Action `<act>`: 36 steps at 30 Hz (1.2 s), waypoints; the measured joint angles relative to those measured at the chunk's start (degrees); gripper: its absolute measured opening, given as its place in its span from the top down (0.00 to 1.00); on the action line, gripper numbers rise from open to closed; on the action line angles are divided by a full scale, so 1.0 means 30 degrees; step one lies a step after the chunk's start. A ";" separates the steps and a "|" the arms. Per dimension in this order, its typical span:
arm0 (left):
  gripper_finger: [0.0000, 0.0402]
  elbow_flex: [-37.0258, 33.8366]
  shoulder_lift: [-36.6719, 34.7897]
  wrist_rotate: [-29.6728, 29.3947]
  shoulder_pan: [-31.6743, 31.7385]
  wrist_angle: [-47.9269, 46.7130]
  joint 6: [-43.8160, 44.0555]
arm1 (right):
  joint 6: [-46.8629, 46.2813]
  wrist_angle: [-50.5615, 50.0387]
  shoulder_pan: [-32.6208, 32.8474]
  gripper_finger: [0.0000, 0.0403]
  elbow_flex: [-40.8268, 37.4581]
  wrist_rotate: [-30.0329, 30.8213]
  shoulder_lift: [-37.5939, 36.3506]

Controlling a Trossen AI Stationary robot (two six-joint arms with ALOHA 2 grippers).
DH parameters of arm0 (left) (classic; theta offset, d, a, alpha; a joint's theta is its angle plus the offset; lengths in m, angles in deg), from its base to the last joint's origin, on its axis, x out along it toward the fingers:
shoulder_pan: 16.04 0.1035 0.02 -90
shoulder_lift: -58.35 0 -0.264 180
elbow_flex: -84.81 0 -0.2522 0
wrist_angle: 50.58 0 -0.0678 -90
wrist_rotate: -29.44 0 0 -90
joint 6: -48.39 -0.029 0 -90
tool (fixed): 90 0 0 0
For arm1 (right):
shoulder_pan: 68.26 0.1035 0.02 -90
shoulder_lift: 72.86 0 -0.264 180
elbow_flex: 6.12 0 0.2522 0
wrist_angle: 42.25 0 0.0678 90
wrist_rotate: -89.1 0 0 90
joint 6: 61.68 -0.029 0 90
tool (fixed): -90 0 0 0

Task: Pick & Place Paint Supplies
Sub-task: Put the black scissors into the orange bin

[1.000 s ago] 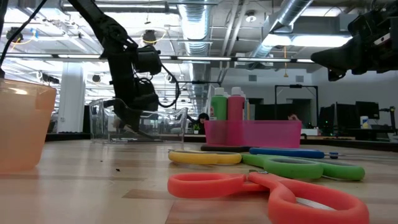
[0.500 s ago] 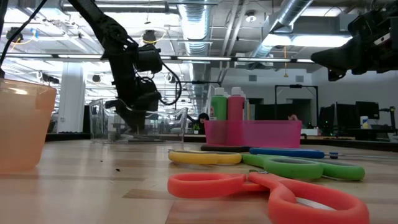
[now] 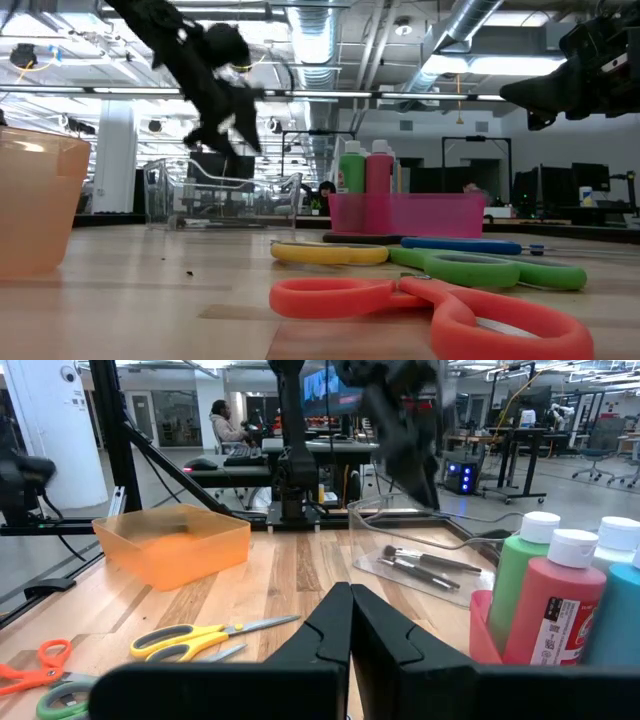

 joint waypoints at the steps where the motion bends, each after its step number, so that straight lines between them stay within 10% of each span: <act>1: 0.39 0.0000 -0.0676 0.0287 -0.0084 0.0250 0.0277 | -0.0002 0.0002 -0.0002 1.00 0.0000 0.0007 0.0000; 9: 0.44 0.0015 -0.5883 0.3987 -0.3201 0.3955 0.1685 | -0.0005 -0.0002 0.0001 1.00 -0.0001 0.0007 0.0000; 15: 0.45 0.0160 -0.7045 0.2064 -0.7609 0.4101 0.3686 | 0.0002 -0.0002 0.0002 1.00 0.0000 0.0007 0.0000; 24: 0.45 0.5341 -0.1869 0.1513 -1.1707 -0.0534 0.3826 | 0.0002 0.0005 -0.0005 1.00 0.0000 0.0007 0.0000; 36: 0.45 0.8845 0.4997 0.0936 -1.0244 -0.4941 0.2772 | -0.0005 0.0000 -0.0005 1.00 -0.0007 0.0007 0.0000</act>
